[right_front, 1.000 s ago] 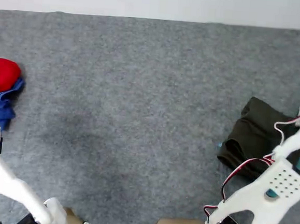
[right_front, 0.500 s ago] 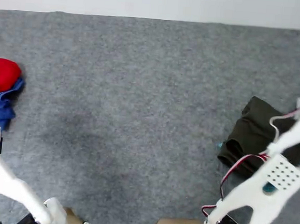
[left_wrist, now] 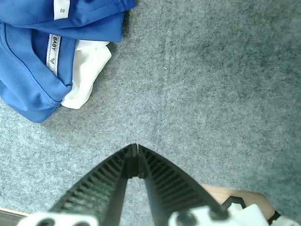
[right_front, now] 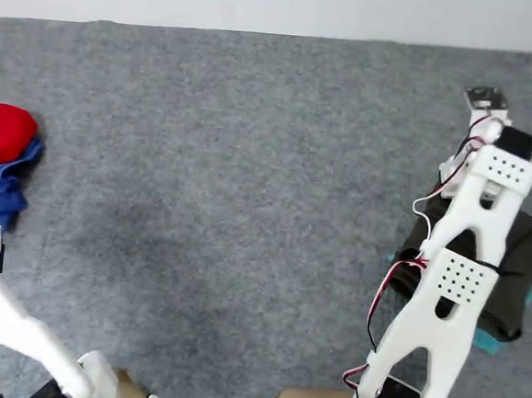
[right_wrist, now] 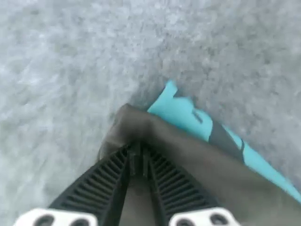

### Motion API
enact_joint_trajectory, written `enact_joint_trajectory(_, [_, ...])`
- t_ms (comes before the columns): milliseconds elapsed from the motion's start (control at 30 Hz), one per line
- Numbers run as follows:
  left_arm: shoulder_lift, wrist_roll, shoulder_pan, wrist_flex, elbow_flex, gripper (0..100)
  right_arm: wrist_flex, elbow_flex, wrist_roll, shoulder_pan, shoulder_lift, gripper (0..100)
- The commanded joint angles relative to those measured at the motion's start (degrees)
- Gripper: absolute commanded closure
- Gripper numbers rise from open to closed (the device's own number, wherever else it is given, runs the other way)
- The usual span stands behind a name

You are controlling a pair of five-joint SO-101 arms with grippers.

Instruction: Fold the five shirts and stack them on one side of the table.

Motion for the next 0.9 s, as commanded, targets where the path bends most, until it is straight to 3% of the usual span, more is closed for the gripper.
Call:
enact_joint_trajectory(0, [-1.8, 0.4, 0.3, -0.5, -2.2, 99, -4.7, -2.8, -1.4, -0.4, -1.0, 98.8])
enact_joint_trajectory(233, [-1.8, 0.4, 0.4, -0.5, -2.2, 99, 4.4, -16.4, -1.5, -0.7, -4.4, 98.8])
enact_joint_trajectory(467, [-1.8, 0.4, 0.4, -0.4, -2.3, 99, 8.1, -8.7, -1.5, 1.5, -13.1, 98.8])
enact_joint_trajectory(600, [-1.8, 0.4, 0.4, -0.4, -2.3, 99, 8.2, 5.1, -1.5, 2.3, -22.5, 98.8])
enact_joint_trajectory(867, [-1.8, 0.4, 0.4, 0.8, -2.4, 99, 7.7, 49.8, -1.8, -0.1, -49.7, 98.8])
